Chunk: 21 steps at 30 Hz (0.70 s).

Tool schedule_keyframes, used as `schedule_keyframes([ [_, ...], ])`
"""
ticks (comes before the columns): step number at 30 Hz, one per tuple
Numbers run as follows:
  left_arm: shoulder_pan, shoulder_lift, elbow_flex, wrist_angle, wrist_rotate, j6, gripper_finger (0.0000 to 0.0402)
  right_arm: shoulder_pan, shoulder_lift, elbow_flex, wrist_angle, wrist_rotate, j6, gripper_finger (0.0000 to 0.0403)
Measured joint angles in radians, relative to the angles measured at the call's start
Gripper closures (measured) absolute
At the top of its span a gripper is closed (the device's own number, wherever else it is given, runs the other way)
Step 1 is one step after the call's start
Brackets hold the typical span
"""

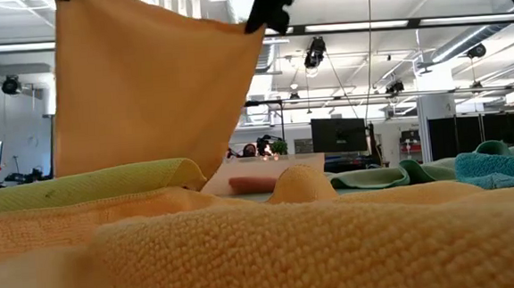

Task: Fold microfiber towels
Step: Fold the top orange towel

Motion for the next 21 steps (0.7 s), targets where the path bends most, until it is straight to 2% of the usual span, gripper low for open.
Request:
schedule_keyframes([
  [6,0.000,0.013,0.029,0.000,-0.019,0.047,0.0402,0.002,-0.044,0.000,-0.034,0.000,0.009,0.0394],
  [14,0.000,0.050,0.118,-0.001,-0.326,0.080,0.0402,0.006,-0.070,0.000,-0.107,0.011,0.034,0.0394],
  [19,0.002,0.060,0.177,-0.001,-0.366,0.155,0.0401,0.013,-0.116,0.000,-0.132,0.090,0.068,0.0394],
  [21,0.002,0.068,0.197,0.000,-0.424,0.197,0.0401,0.016,-0.141,0.000,-0.132,0.116,0.081,0.0394],
])
